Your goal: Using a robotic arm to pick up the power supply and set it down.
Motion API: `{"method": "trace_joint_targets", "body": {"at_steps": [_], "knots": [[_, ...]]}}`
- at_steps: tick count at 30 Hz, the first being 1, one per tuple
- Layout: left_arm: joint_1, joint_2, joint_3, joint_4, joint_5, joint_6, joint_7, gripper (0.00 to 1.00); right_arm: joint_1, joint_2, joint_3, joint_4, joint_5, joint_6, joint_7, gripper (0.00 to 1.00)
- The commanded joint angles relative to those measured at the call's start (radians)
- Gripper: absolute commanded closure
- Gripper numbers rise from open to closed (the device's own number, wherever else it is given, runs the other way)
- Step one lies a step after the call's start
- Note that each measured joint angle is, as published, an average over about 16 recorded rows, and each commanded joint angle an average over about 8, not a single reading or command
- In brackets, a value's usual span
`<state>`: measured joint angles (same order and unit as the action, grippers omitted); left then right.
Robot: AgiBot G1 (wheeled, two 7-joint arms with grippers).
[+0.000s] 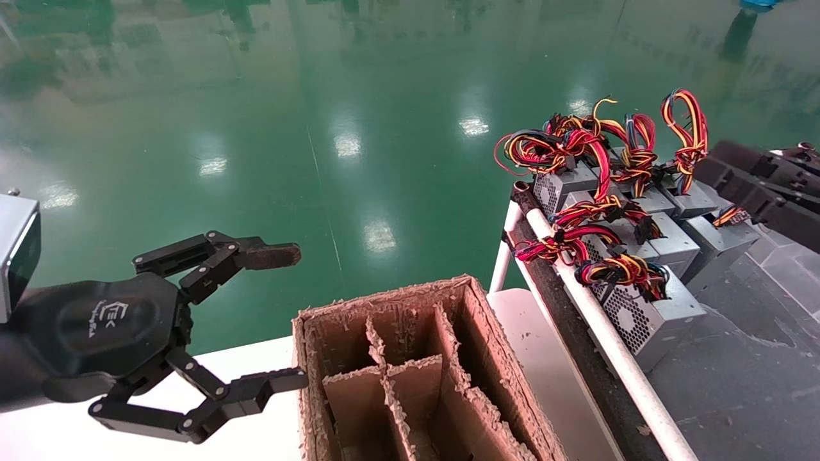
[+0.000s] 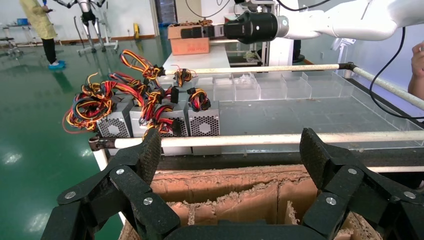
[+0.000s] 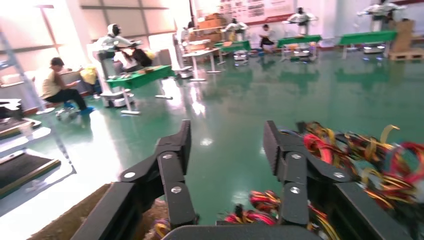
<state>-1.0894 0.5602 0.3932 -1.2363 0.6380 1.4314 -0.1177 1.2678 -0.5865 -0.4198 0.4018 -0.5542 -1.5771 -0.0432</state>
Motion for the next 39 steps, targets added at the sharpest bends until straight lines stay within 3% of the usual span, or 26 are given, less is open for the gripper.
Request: {"method": "trace_joint_targets", "body": {"at_steps": [1,39], "knots": [[0.000,0.000,0.000,0.000,0.000,0.000,0.000,0.00,-0.003,-0.001,0.003,0.023,-0.004,0.000,0.009,0.00],[0.000,0.000,0.000,0.000,0.000,0.000,0.000,0.00,-0.136,-0.018,0.099,0.624,-0.124,0.057,0.164,0.00]]}}
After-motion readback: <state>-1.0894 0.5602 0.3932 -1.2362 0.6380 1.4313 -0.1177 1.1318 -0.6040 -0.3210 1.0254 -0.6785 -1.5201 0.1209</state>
